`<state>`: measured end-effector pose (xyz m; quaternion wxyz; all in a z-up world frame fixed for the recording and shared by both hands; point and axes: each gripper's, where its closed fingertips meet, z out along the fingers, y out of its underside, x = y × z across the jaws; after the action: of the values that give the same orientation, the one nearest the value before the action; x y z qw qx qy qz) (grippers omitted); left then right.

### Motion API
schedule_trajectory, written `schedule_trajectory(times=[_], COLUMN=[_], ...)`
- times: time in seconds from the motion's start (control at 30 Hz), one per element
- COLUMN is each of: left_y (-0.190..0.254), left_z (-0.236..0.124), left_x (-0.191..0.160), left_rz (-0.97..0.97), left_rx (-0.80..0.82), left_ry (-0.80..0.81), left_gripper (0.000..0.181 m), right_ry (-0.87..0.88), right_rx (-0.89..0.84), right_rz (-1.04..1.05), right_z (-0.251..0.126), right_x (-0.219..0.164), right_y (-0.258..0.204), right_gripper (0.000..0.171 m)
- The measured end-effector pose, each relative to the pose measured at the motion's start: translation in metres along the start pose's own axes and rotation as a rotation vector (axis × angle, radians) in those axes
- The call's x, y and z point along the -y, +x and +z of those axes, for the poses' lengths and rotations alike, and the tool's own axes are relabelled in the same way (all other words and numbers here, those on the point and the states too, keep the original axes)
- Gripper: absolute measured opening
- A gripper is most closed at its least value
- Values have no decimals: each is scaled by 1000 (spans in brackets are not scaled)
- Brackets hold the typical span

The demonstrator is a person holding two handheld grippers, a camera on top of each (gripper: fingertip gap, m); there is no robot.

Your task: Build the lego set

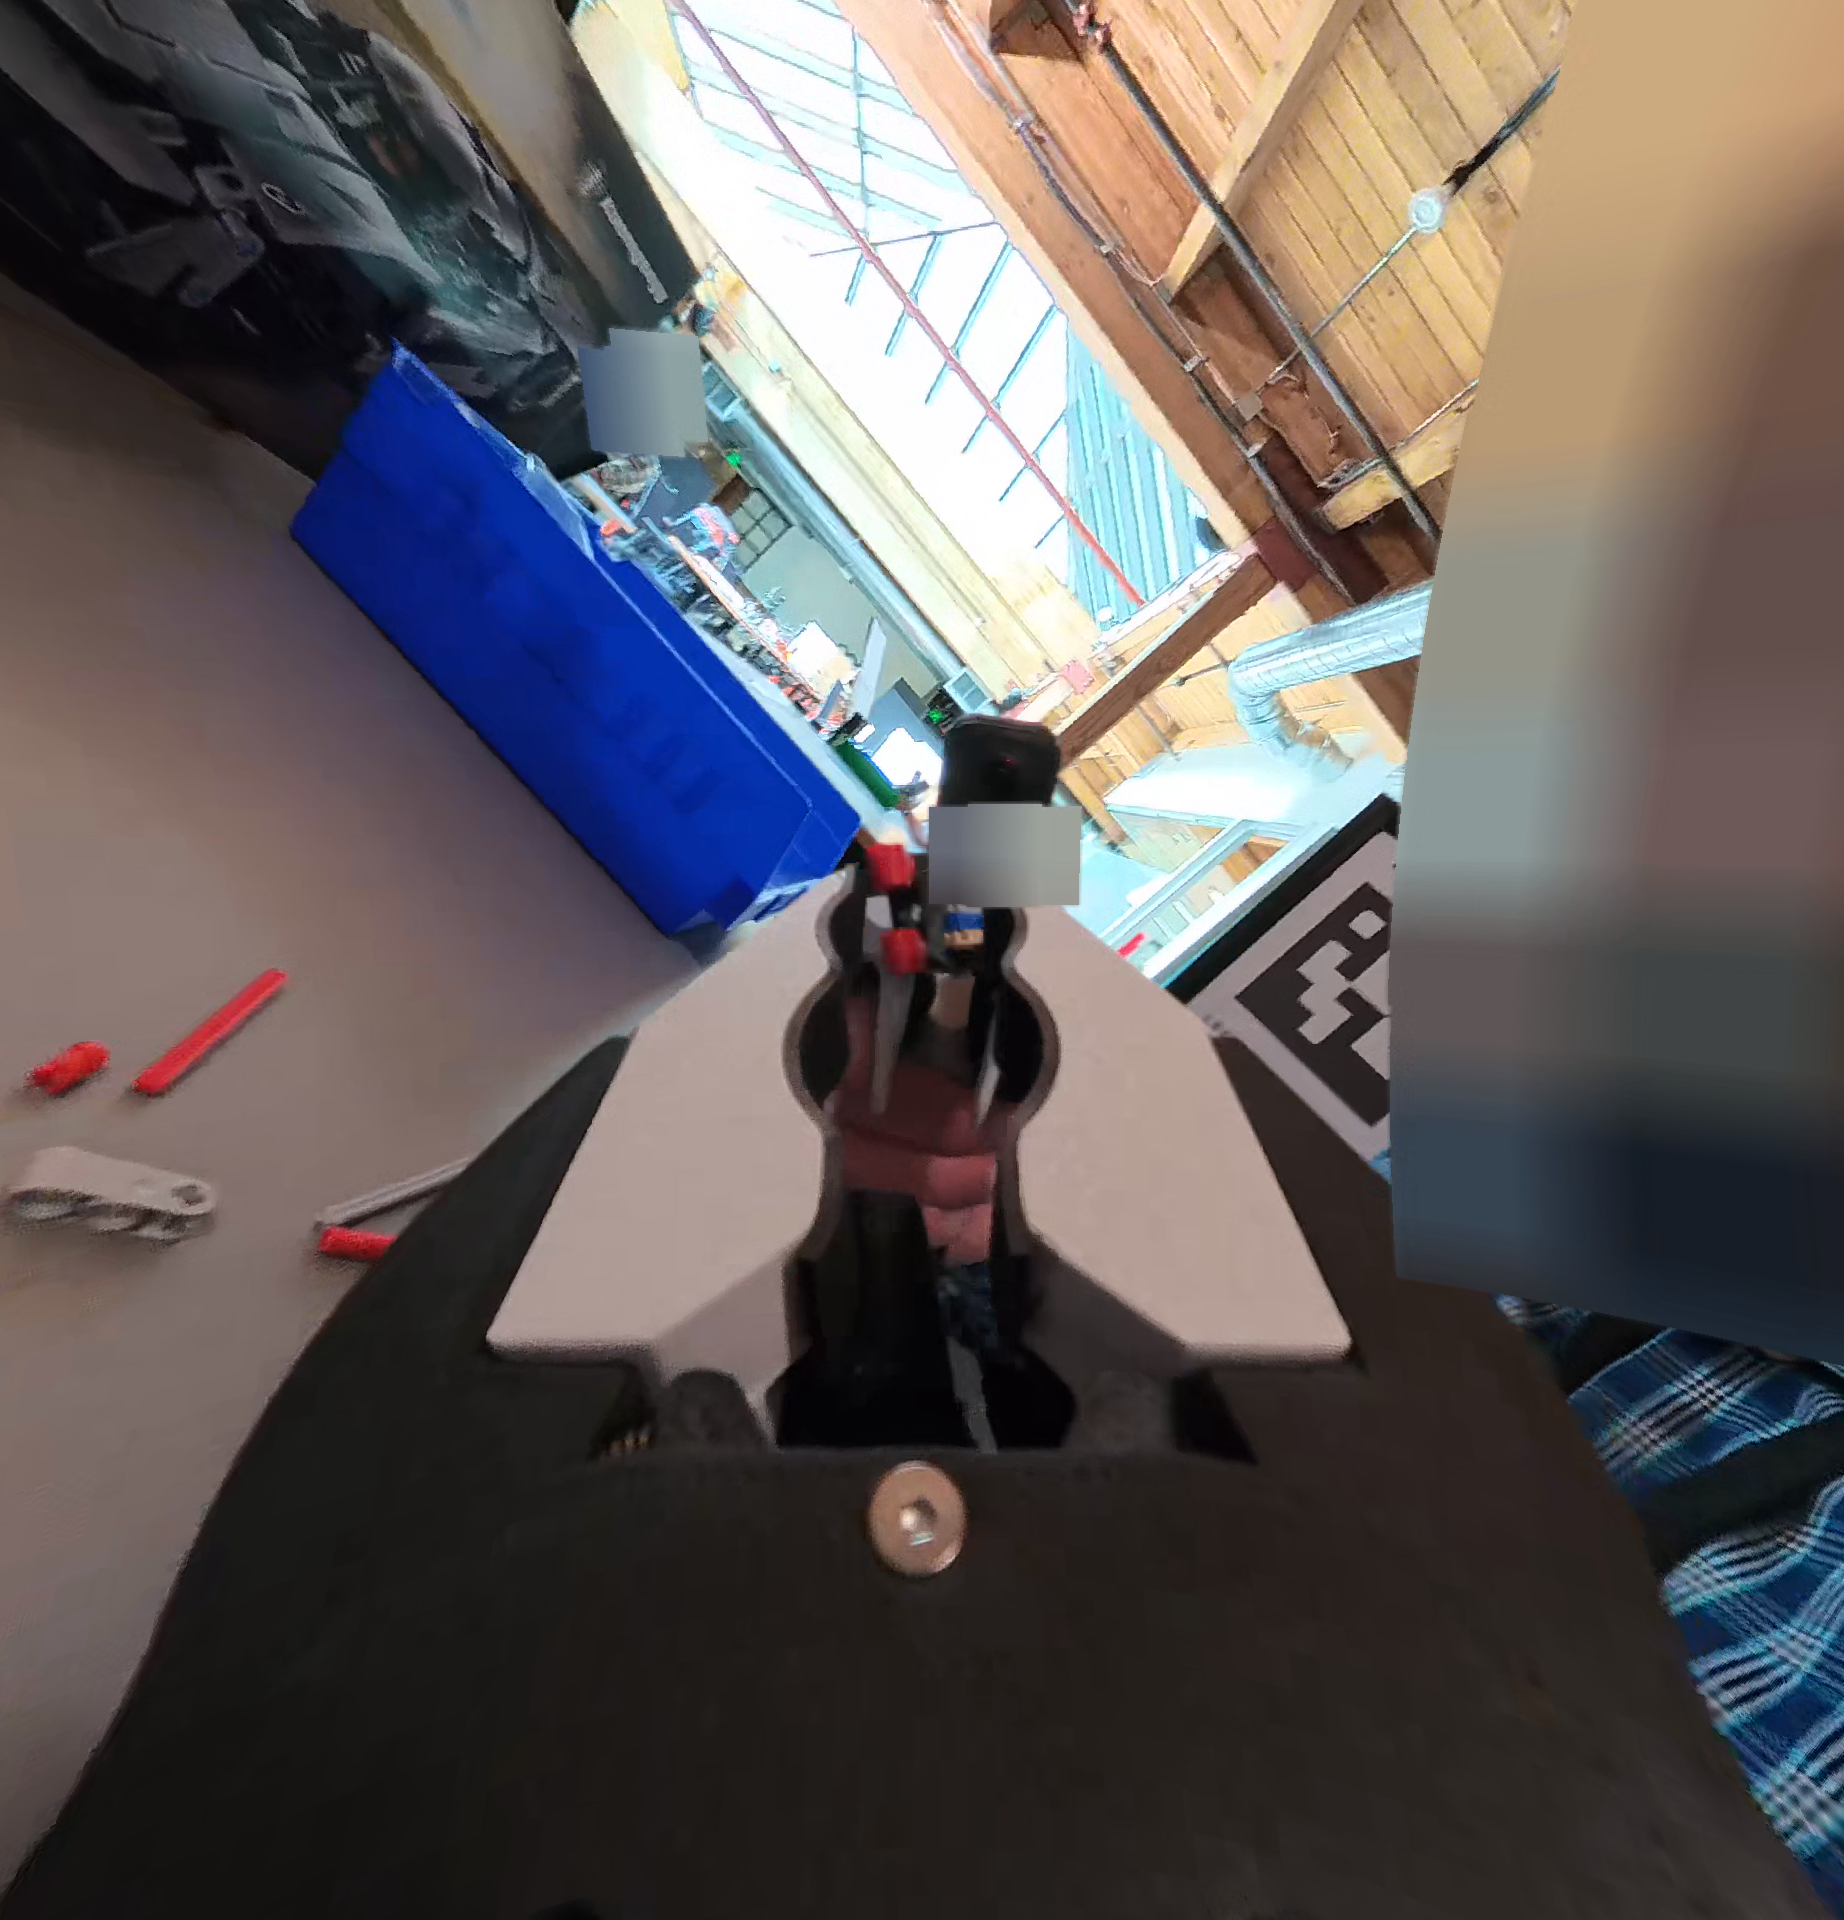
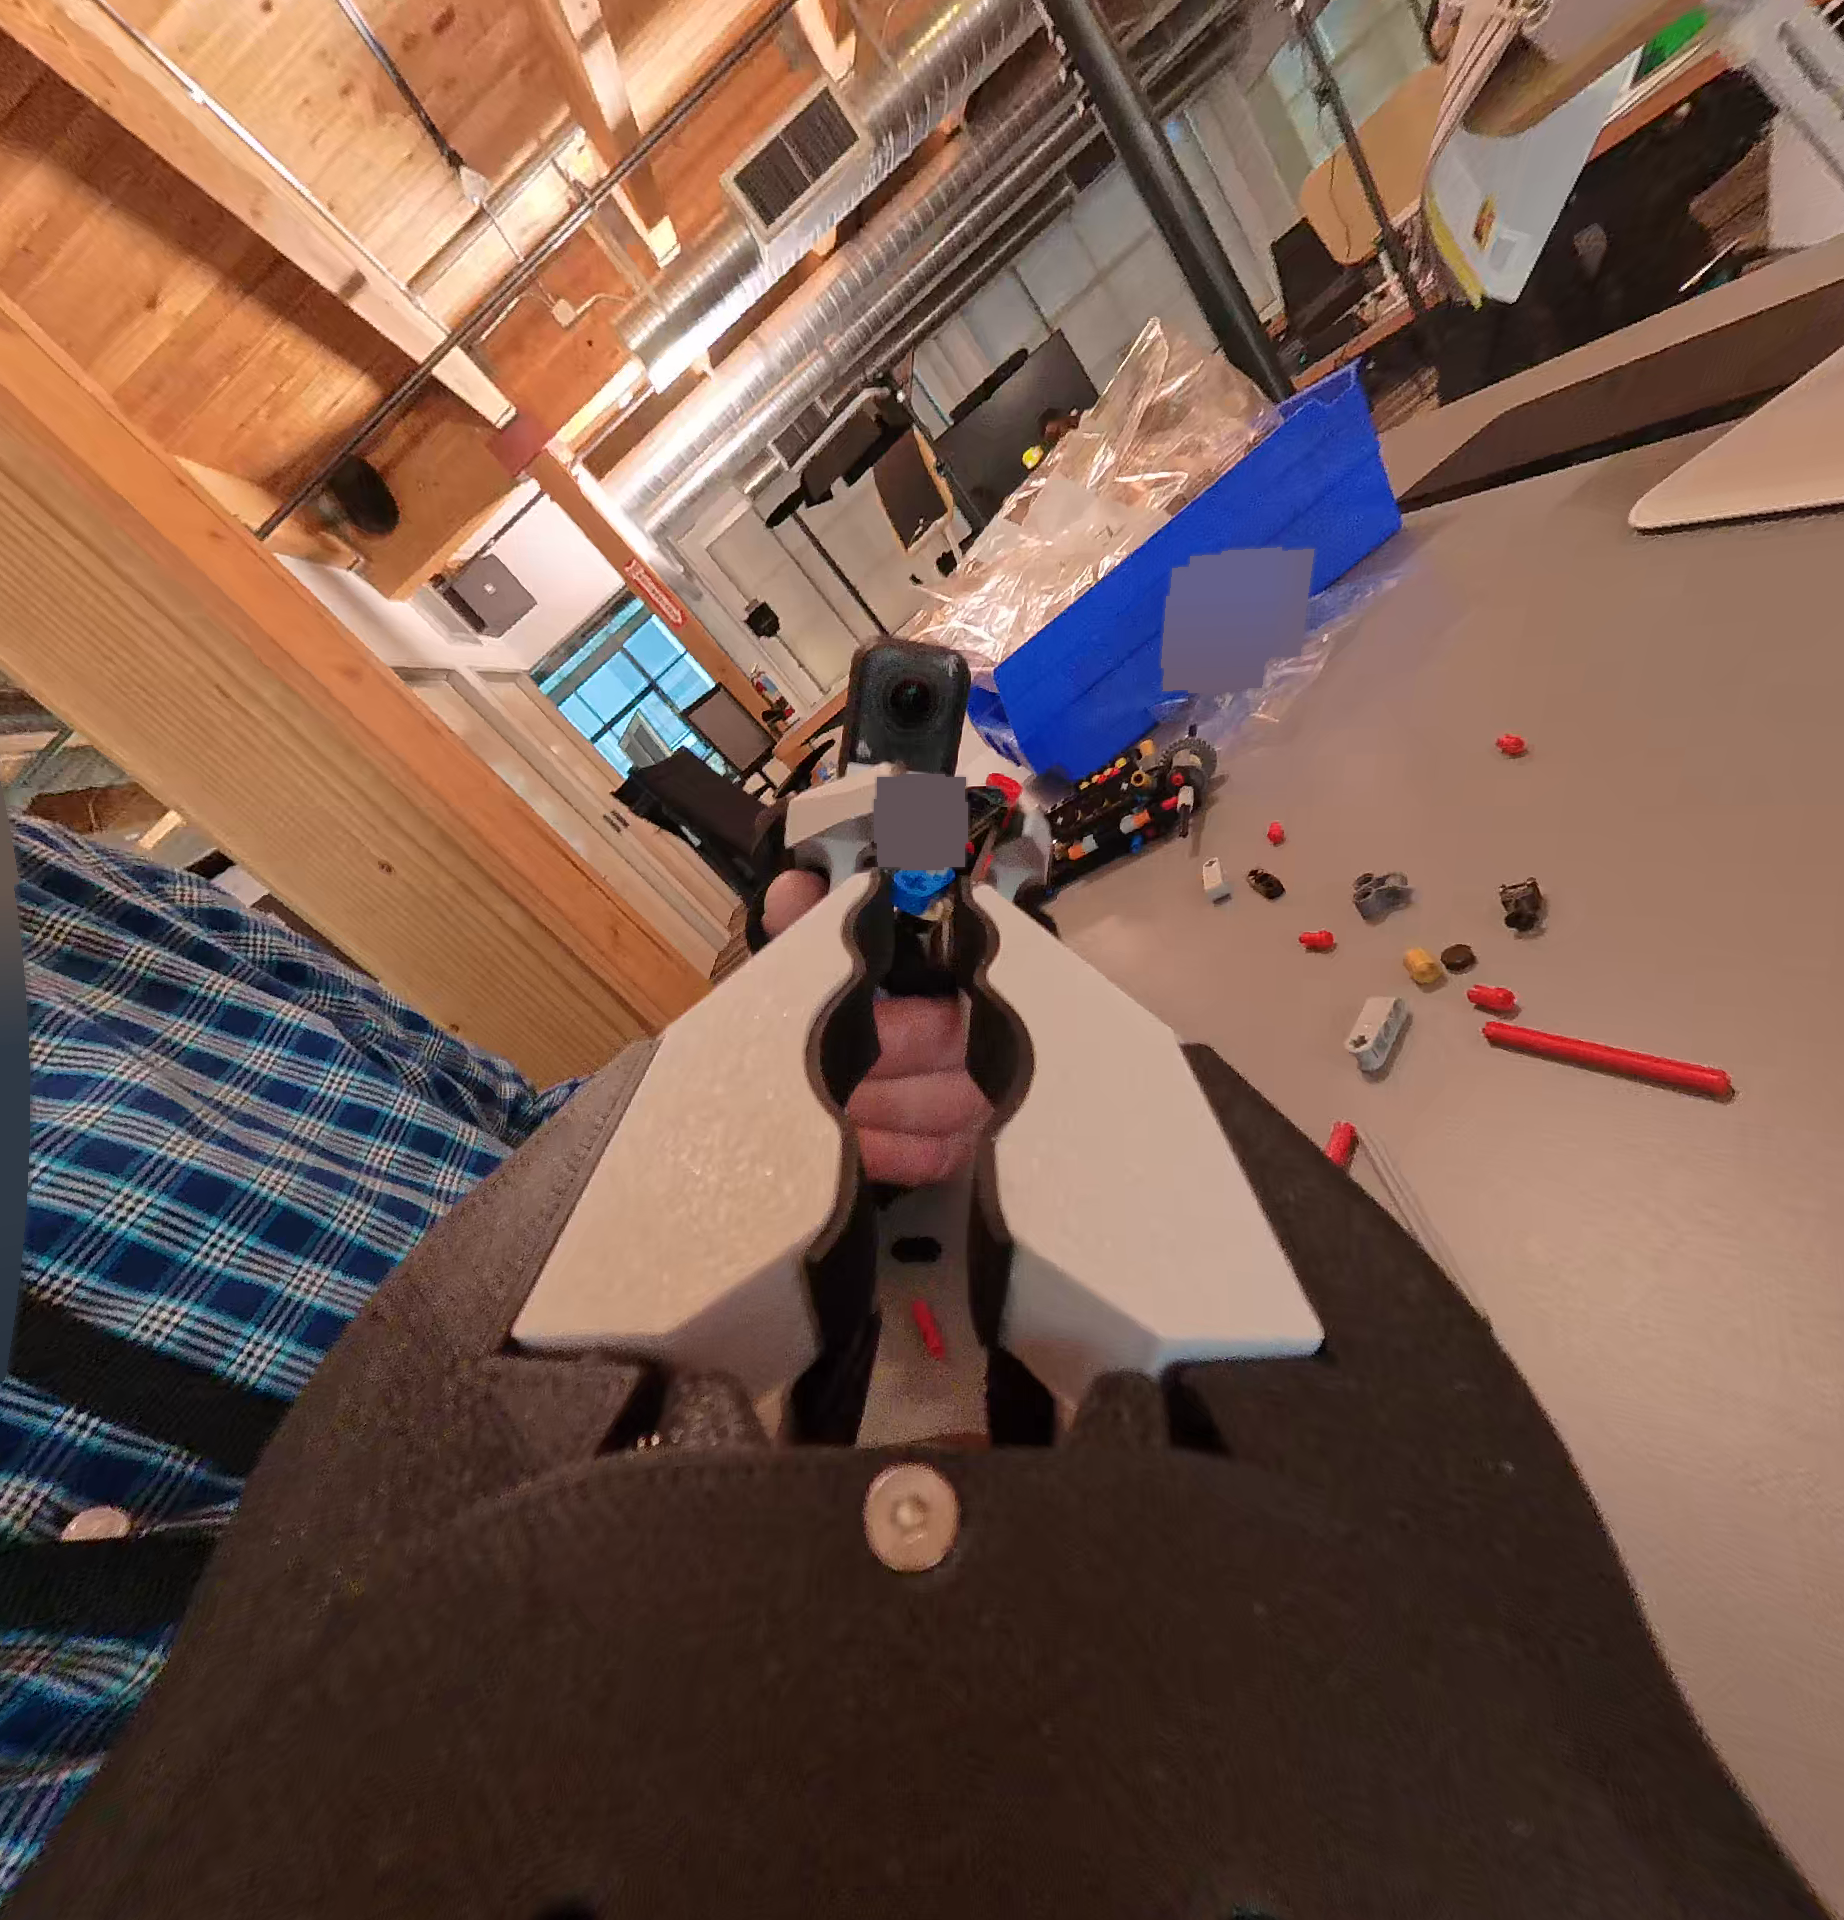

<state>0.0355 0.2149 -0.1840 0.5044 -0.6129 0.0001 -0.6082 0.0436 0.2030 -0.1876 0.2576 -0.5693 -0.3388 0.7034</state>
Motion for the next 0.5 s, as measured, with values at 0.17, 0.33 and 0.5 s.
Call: schedule_trajectory(times=[0.17,0.33,0.5], left_y=[0,1,1], left_z=[4,4,4], left_x=[-5,-6,-4], left_rz=[28,4,25], left_rx=[10,-13,2], left_ry=[-102,-107,-91], left_gripper=[19,10,6], right_ry=[-50,-22,-28], right_rx=[63,71,49], right_rz=[-3,13,-14], right_z=[1,-4,-5], right_x=[-4,2,1], right_y=[-9,-8,-6], right_gripper=[8,8,8])
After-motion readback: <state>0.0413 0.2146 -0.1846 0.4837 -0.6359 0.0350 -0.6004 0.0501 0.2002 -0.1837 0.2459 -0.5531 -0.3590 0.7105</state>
